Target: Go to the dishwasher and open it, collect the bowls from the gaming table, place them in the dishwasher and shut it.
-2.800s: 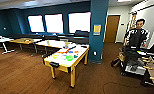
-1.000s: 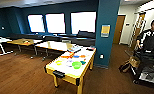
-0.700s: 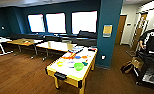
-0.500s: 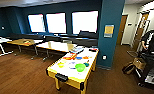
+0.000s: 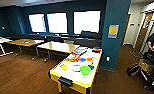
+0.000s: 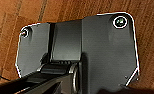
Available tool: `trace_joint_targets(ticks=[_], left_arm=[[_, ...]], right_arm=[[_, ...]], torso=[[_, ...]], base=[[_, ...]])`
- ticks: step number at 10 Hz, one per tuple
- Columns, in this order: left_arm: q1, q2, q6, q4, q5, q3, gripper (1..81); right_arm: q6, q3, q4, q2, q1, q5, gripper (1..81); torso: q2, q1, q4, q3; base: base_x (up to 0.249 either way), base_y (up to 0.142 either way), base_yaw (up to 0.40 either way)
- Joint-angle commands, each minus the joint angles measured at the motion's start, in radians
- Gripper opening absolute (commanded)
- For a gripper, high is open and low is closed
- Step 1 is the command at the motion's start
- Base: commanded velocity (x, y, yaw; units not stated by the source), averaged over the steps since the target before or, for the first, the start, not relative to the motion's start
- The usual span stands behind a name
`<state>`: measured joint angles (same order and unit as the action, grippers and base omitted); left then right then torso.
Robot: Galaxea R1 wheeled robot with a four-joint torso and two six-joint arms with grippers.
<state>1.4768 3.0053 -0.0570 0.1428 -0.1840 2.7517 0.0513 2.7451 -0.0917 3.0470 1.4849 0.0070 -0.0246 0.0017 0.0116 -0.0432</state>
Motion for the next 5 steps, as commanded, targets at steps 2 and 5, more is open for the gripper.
trace_joint_targets(ticks=[2, 5], left_arm=[[-0.051, -0.003, -0.007, -0.005, 0.044, 0.002, 81.1], [-0.051, -0.003, -0.007, -0.002, 0.044, 0.002, 81.1]], right_arm=[[0.001, -0.001, 0.001, 0.002, -0.054, -0.055, 81.1], [0.001, -0.001, 0.001, 0.002, -0.054, -0.055, 81.1]], torso=[[0.000, 0.000, 0.000, 0.000], [0.000, 0.000, 0.000, 0.000]], base=[[0.140, 0.170, 0.000], [0.140, 0.174, 0.000]])
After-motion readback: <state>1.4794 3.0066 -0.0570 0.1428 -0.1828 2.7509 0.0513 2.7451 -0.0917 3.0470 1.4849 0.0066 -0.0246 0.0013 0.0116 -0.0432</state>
